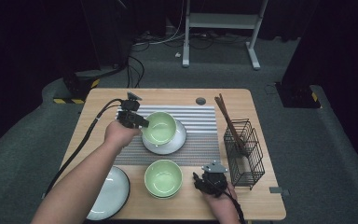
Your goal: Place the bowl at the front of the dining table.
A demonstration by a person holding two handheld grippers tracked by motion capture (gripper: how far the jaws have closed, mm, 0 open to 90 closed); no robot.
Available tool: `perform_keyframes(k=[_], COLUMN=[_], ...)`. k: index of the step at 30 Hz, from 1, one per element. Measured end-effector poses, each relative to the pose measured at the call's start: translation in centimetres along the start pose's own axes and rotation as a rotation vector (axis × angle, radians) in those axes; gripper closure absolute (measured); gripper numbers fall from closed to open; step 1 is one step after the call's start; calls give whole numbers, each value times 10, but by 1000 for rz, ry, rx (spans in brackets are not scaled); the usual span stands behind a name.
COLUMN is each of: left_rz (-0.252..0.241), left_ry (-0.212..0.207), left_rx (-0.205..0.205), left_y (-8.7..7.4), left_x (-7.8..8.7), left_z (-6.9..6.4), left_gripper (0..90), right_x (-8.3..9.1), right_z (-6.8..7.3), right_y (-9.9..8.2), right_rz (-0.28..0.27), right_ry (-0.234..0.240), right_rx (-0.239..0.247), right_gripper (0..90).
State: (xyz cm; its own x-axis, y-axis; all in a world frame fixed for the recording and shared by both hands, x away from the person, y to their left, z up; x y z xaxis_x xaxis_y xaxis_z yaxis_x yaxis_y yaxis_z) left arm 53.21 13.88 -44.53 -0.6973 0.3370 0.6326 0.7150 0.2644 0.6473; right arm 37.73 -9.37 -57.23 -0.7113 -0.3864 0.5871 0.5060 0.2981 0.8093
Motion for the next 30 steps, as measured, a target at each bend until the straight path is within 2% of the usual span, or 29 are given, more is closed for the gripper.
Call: perform_keyframes(k=[10,18,19,25,30], left_rz=[10,0,-4,-15,-7], left_ry=[8,24,26,48,42], left_rx=[18,30,43,51,54], left_y=[2,7,8,12,11], left_x=[-9,-17,-18,-21,-22], left_z=[2,2,2,6,6], left_gripper=[850,850,850,850,850], right_x=[0,0,0,0,0], right_z=[0,0,0,0,0], right_y=[0,0,0,0,0], right_rz=[0,1,0,1,0], right_ry=[-1,-1,-1,-1,-1], right_rx=[-1,0,0,0,0], right_gripper=[374,374,374,374,374])
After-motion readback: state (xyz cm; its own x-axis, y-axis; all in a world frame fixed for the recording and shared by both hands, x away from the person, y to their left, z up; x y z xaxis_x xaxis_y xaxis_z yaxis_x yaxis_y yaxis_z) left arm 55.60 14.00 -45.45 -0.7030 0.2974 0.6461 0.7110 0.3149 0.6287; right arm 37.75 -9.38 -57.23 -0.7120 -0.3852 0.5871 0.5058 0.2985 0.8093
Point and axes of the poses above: each handheld gripper's, and its own axes: x roughly backward along the jaws, y roughly out of its top, z roughly to its left, the point moved 7 cm from there along -x, roughly forward along the jaws, and after that the axes turned 7 degrees about -z, right-handed, at the moved point
